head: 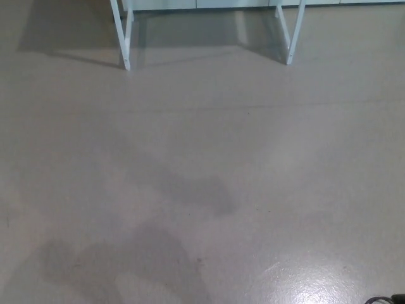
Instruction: The robot picks up a bottle from a person using its left hand and walk towards the table in frontand put the bottle on the table.
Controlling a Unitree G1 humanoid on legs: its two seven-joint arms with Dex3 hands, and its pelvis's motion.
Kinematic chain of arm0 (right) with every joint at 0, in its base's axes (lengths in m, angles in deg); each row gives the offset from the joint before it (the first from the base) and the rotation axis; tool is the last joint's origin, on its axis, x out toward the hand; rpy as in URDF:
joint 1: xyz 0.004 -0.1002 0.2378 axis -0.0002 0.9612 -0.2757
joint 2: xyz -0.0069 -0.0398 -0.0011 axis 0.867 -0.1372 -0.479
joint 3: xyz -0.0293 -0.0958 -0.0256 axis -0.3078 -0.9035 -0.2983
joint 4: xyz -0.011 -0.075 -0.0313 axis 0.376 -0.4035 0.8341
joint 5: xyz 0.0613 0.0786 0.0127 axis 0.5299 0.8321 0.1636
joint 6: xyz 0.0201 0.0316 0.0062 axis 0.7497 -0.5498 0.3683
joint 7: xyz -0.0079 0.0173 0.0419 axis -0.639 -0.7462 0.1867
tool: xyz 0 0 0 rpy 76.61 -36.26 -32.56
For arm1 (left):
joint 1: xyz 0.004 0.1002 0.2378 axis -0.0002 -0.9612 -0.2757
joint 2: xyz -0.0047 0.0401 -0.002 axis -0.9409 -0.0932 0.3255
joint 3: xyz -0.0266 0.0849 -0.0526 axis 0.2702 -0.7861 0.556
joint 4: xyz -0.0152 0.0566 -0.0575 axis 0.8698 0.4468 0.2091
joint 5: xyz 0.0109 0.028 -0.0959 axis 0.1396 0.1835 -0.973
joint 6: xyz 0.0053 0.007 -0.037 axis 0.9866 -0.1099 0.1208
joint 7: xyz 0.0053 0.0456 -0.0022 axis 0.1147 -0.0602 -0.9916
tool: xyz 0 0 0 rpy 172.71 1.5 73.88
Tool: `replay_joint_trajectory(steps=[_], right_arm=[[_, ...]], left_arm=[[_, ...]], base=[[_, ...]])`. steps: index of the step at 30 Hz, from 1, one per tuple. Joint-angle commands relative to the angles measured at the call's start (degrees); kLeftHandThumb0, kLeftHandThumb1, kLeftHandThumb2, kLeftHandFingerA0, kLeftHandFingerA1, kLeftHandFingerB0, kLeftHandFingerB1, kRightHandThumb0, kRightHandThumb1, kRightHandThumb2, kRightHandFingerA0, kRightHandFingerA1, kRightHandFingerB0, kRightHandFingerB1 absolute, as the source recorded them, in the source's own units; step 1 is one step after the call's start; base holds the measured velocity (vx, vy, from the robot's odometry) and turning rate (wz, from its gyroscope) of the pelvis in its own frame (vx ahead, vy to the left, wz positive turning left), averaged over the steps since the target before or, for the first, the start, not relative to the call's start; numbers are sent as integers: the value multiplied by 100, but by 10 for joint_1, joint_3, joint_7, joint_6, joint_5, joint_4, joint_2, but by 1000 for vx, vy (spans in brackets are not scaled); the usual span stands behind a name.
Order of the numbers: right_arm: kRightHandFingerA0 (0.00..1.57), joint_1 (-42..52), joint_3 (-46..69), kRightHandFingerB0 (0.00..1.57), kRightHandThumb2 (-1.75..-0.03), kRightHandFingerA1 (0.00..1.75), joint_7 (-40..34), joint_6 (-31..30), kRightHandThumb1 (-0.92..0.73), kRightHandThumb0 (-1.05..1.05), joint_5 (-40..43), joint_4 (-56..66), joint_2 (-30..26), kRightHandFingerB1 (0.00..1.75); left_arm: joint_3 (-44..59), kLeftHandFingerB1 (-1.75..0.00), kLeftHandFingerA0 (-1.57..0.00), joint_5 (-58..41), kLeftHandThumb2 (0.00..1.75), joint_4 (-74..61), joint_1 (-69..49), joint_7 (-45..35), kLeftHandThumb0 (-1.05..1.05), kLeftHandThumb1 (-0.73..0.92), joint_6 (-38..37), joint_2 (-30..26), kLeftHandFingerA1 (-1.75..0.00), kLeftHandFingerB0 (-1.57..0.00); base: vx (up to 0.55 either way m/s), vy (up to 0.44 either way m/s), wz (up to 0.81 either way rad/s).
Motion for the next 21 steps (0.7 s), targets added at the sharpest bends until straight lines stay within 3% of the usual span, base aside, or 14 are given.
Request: replay_joint_trajectory(steps=[1, 2, 3, 4, 5, 6, 8, 9, 10, 12, 13, 18, 19, 21], right_arm=[[56, -4, 9, 39, -80, 55, -34, 70, -47, -57, 3, -26, -13, 48], [56, -4, 10, 39, -80, 55, -35, 73, -47, -57, 4, -28, -11, 48], [52, -5, 9, 47, -57, 39, -37, 70, -56, -52, 3, -29, -12, 37], [48, -6, 8, 47, -57, 38, -39, 70, -55, -52, 1, -31, -12, 37], [48, -7, 5, 47, -57, 38, -42, 70, -55, -52, -2, -33, -13, 37], [54, -7, 6, 79, -58, 41, -56, 74, -56, -39, -3, -33, -12, 49], [58, -7, 4, 85, -57, 41, -65, 79, -56, -34, -6, -35, -12, 53], [57, -10, 8, 86, -57, 40, -67, 79, -55, -34, -1, -35, -9, 51], [57, -12, 10, 86, -57, 40, -67, 79, -55, -34, 1, -36, -8, 51], [42, -13, 13, 48, -57, 38, -53, 72, -54, -47, 7, -37, -7, 37], [32, -11, 11, 40, -57, 35, -46, 72, -55, -52, 6, -38, -9, 34], [38, -7, 7, 45, -57, 37, -44, 68, -56, -49, 1, -44, -12, 36], [40, -7, 6, 48, -58, 38, -45, 69, -57, -50, 0, -44, -12, 37], [41, -5, 7, 54, -57, 38, -45, 75, -56, -49, 1, -44, -12, 39]], left_arm=[[15, -32, -36, -9, 58, 23, 3, 2, -42, 59, -66, -12, -37, -28], [16, -32, -36, -8, 58, 26, 4, 3, -42, 59, -67, -13, -37, -28], [12, -41, -29, -2, 74, 28, 3, 10, -50, 48, -70, -12, -46, -22], [12, -32, -37, -1, 58, 30, 4, 11, -45, 59, -70, -12, -38, -27], [12, -32, -37, -1, 58, 33, 6, 11, -45, 59, -70, -12, -38, -27], [13, -31, -34, -3, 58, 36, 7, 9, -44, 59, -70, -11, -36, -27], [16, -31, -34, -7, 58, 38, 8, 7, -43, 58, -72, -10, -37, -27], [17, -41, -29, -8, 73, 38, 9, 7, -49, 47, -73, -11, -46, -22], [17, -41, -29, -8, 73, 39, 10, 8, -49, 47, -74, -11, -46, -22], [15, -41, -29, -4, 73, 42, 9, 8, -50, 47, -77, -12, -47, -22], [16, -41, -27, -4, 73, 44, 8, 7, -51, 47, -79, -12, -46, -21], [16, -33, -35, -4, 57, 52, 7, 2, -44, 58, -94, -13, -44, -27], [15, -42, -28, -3, 74, 53, 7, 3, -51, 46, -94, -13, -50, -21], [13, -42, -26, -1, 74, 51, 8, 4, -51, 46, -91, -14, -48, -21]], base=[[0, 0, 0], [0, 0, 0], [0, 0, 0], [0, 0, 0], [0, 0, 0], [0, 0, 0], [0, 0, 0], [0, 0, 0], [0, 0, 0], [0, 0, 0], [0, 0, 0], [0, 0, 0], [0, 0, 0], [0, 0, 0]])
